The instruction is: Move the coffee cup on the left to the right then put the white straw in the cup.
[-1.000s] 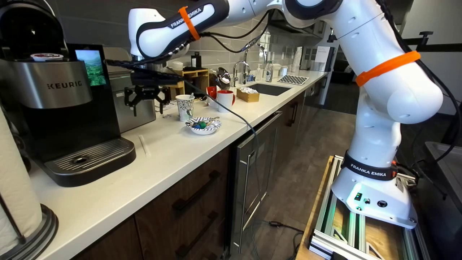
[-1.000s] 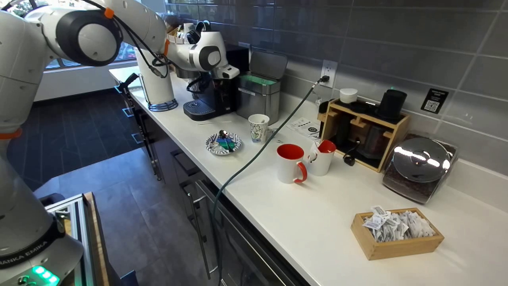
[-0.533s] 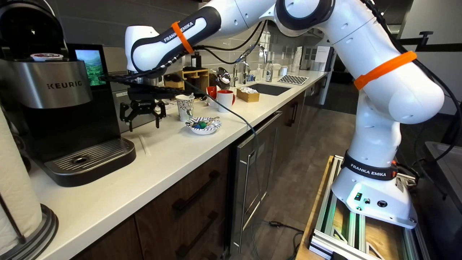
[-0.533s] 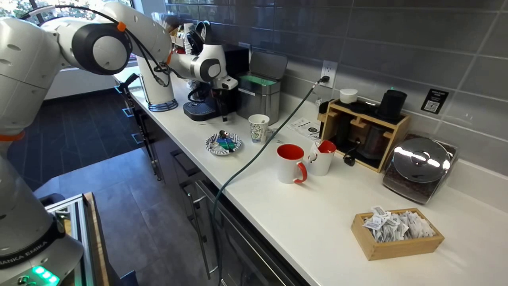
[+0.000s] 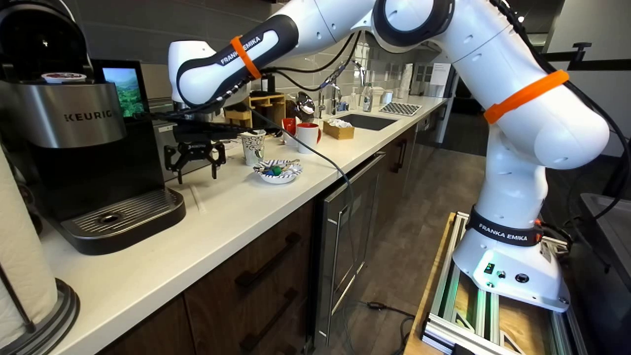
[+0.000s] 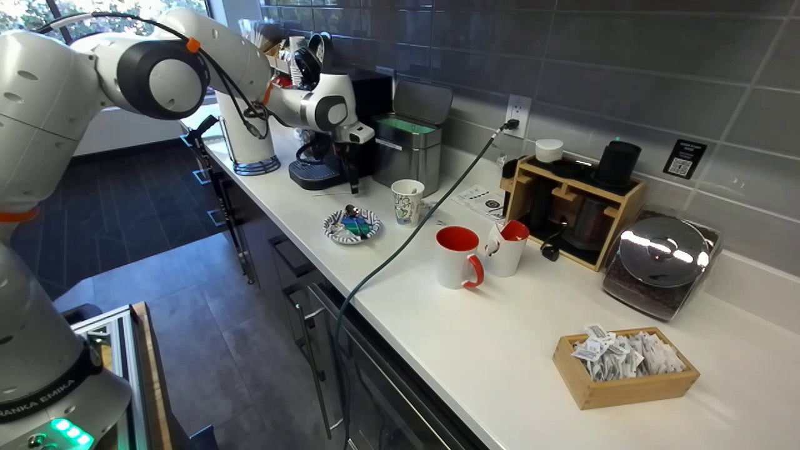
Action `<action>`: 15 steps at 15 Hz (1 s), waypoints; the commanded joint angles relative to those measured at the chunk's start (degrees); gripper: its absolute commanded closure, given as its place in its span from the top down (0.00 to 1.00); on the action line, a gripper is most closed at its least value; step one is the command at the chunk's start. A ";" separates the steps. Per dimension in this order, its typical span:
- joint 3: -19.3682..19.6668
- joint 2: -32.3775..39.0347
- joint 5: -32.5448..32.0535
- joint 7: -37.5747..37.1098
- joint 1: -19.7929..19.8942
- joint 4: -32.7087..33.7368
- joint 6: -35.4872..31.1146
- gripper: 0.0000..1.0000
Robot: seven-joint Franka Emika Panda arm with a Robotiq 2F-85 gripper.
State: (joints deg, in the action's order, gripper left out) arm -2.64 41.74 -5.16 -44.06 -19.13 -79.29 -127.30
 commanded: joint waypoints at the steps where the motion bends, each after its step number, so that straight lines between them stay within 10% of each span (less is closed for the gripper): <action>1: 2.07 1.70 -0.67 -2.17 -2.08 1.49 -0.12 0.85; 5: 2.94 2.33 -0.89 -3.68 -2.67 1.52 -0.41 0.77; 15: 3.70 2.81 -1.01 -4.99 -2.89 1.77 -0.89 0.00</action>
State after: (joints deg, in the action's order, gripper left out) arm 0.59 43.18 -5.70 -47.38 -21.28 -78.55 -127.29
